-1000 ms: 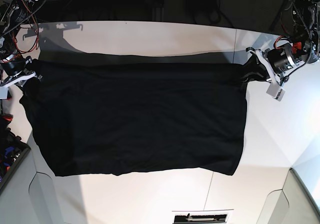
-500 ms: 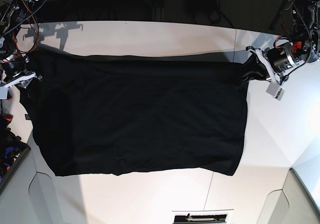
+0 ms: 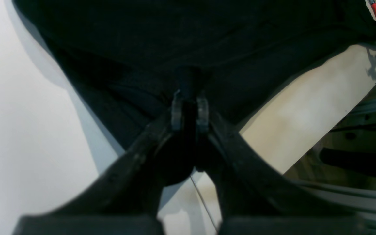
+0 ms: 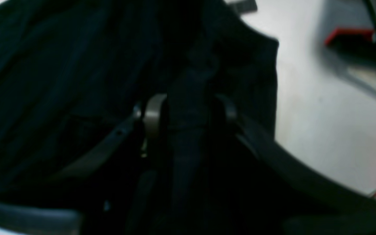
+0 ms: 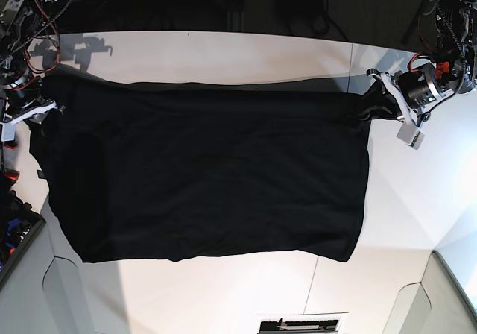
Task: Layout the t-shirt on the table in an organized manner, then fold the t-shirt properly
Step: 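Hold the shirt edge taut with both grippers, dragging it slightly, then lift the shirt edge with both grippers and pull it outward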
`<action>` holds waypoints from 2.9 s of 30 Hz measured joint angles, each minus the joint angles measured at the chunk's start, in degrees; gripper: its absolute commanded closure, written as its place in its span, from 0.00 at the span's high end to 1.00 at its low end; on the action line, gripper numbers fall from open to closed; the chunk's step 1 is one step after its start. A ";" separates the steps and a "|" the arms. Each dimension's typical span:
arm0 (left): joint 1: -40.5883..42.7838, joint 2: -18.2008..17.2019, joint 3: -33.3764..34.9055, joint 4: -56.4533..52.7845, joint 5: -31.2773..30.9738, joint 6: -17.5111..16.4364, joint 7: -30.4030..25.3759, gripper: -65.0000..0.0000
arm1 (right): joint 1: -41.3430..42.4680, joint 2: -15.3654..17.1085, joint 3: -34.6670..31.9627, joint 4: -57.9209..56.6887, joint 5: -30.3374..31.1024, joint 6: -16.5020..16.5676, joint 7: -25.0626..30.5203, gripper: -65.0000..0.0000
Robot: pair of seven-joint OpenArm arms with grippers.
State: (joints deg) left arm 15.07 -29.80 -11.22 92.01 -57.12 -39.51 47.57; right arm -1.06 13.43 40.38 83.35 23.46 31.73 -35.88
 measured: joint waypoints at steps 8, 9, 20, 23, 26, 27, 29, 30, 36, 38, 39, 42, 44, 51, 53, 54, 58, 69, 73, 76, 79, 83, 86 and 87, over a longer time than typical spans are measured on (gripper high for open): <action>0.00 0.28 0.00 0.00 0.02 0.00 0.02 0.07 | -0.20 1.11 -3.80 -4.98 -1.01 -0.20 1.60 0.35; 0.00 0.28 0.00 0.00 0.02 0.00 0.02 0.07 | -0.17 1.11 -4.11 -4.98 -1.01 -0.20 1.62 0.35; 0.00 0.28 0.00 0.00 0.02 0.00 0.00 0.07 | -0.17 1.11 -4.68 -4.90 -0.81 -0.20 1.77 0.35; 0.00 0.28 0.00 0.00 0.02 0.00 0.02 0.07 | -0.22 1.11 -4.68 -3.91 0.81 -0.20 0.50 0.35; 0.00 0.28 0.00 0.00 0.04 0.00 0.02 0.07 | -0.20 1.03 -4.68 -1.79 2.43 -0.20 -0.90 0.35; 0.00 0.28 0.00 0.00 0.04 0.00 0.02 0.07 | -0.13 1.03 -4.68 -1.42 2.47 -0.20 -1.05 0.35; 0.02 0.28 0.00 0.00 0.02 0.00 0.02 0.07 | -0.07 1.01 -4.68 -1.44 2.45 -0.17 -1.05 0.35; 0.00 0.28 0.00 0.00 0.04 0.00 0.02 0.07 | -0.09 1.01 -4.68 -1.44 2.38 -0.17 -1.09 0.35; 0.00 0.28 0.00 0.00 0.02 0.00 0.00 0.07 | -0.09 1.01 -4.68 -1.44 2.03 -0.17 -1.81 0.30; 0.02 0.28 0.00 0.00 0.02 0.00 0.00 0.07 | -0.09 1.01 -4.68 -1.44 2.03 -0.17 -1.81 0.19; 0.00 0.28 0.00 0.00 0.02 0.00 0.00 0.07 | -0.09 1.01 -4.68 -1.44 2.03 -0.17 -1.84 0.15; 0.00 0.28 0.00 0.00 0.04 0.00 0.02 0.07 | -0.09 1.01 -4.68 -1.44 2.03 -0.20 -1.84 0.08; 0.00 0.28 0.00 0.00 0.22 0.00 0.02 0.07 | -0.09 1.01 -4.68 -1.44 2.03 -0.17 -1.84 0.04; 0.00 0.28 0.00 0.00 0.22 0.00 0.02 0.07 | -0.09 1.01 -4.68 -1.44 4.50 -0.20 -1.77 0.00; 0.00 0.28 0.00 0.02 0.22 0.00 0.00 0.07 | -0.09 1.01 -4.68 -1.44 5.53 -0.17 -1.68 0.00; 0.00 0.28 0.00 0.20 0.26 0.00 0.00 0.07 | -0.07 1.01 -4.68 -1.44 5.77 -0.17 -1.68 0.00; 0.00 -0.17 0.00 1.75 0.28 -0.02 0.04 0.07 | -0.39 0.98 -4.17 -0.55 6.78 -0.17 -1.86 0.00; 1.22 -1.77 0.00 3.37 -4.39 0.00 3.74 0.07 | -12.00 1.01 5.77 17.31 15.69 0.79 -6.71 0.00; 4.96 -1.77 0.02 3.39 -4.87 -0.07 5.01 0.07 | -17.84 0.96 9.90 19.85 19.85 0.94 -8.72 0.00; 6.99 -1.79 0.00 3.39 -4.90 -0.04 4.85 0.07 | -21.51 0.98 13.18 19.89 22.88 0.90 -10.23 0.00; 8.37 -1.75 0.00 3.39 -4.94 -0.02 4.76 0.07 | -24.55 0.70 14.78 19.89 24.74 0.90 -12.13 0.00; 9.01 -1.77 0.00 3.39 -4.90 0.00 5.07 0.14 | -27.32 -1.70 14.82 19.93 24.92 0.90 -12.22 0.00; 8.90 -1.79 0.00 3.41 -4.92 0.00 4.94 0.33 | -28.22 -3.78 14.95 19.91 24.76 0.87 -12.39 0.10; 8.94 -1.77 0.00 3.41 -4.83 0.00 5.07 0.38 | -28.33 -4.55 15.06 19.93 24.76 0.87 -12.15 0.21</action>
State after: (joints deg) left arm 24.01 -31.57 -11.22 95.42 -61.95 -39.51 52.64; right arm -29.39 8.88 55.44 103.28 48.23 32.60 -48.03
